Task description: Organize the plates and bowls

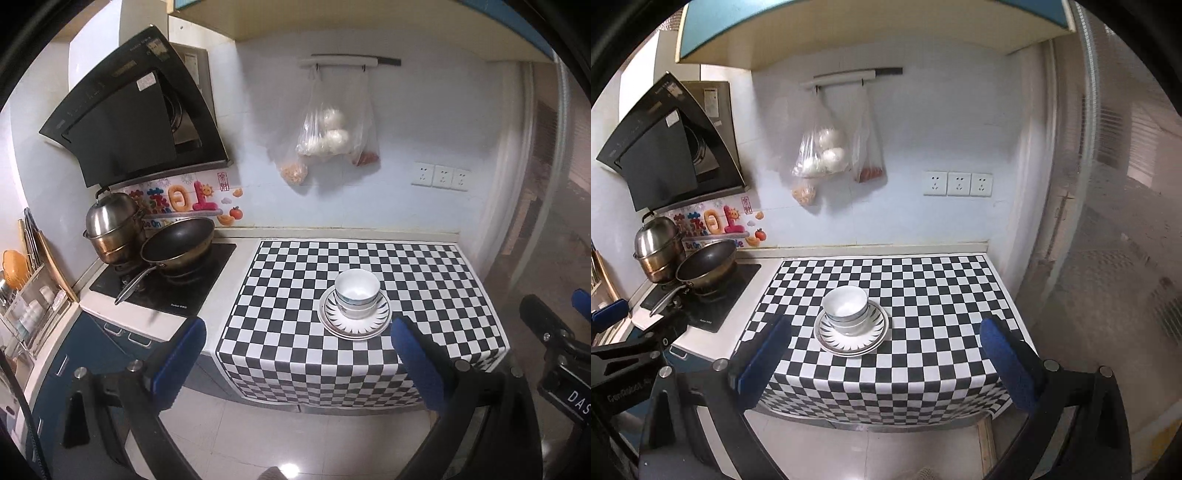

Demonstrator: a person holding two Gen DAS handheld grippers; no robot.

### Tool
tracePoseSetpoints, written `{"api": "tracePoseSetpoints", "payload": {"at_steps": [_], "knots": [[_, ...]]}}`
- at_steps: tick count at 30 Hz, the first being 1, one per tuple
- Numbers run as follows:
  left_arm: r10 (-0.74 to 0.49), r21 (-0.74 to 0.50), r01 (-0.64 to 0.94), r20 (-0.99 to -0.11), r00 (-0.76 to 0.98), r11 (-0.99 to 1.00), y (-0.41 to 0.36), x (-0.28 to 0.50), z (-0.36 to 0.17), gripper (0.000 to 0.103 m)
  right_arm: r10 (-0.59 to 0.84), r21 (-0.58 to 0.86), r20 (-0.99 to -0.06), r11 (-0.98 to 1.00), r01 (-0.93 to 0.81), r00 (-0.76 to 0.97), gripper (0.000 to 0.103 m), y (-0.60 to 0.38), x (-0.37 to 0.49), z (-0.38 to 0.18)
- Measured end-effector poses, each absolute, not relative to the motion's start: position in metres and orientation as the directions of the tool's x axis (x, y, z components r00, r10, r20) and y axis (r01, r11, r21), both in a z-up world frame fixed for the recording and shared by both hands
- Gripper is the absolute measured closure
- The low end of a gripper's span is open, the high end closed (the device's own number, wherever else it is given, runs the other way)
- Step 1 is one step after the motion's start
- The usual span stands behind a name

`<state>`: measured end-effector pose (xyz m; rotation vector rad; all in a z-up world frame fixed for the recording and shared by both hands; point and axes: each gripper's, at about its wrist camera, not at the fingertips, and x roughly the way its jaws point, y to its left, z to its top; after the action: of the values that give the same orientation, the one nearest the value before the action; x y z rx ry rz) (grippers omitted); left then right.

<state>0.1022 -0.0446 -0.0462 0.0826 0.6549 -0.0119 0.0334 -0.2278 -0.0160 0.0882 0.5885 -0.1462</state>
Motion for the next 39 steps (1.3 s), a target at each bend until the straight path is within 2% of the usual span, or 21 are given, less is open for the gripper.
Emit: {"api": "tracePoseSetpoints", "payload": {"at_steps": [12, 21, 39], "knots": [[-0.036, 0.063, 0.09, -0.595, 0.803, 0.994, 0.006, 0.033, -0.034, 0.0, -0.189, 0.039, -0.532, 0.968, 0.247, 0.825, 0.0, -0.168, -0.074, 0.008], [-0.075, 0.074, 0.147, -0.595, 0.8, 0.986, 0.021, -0.001, -0.035, 0.0, -0.241, 0.034, -0.529, 0.952, 0.304, 0.813, 0.0, -0.144, -0.119, 0.013], [-0.041, 0.066, 0.096, -0.572, 0.82, 0.993, 0.027, -0.022, -0.03, 0.0, -0.225, 0.013, -0.532, 0.962, 0.273, 0.817, 0.0, -0.147, -0.127, 0.019]]}}
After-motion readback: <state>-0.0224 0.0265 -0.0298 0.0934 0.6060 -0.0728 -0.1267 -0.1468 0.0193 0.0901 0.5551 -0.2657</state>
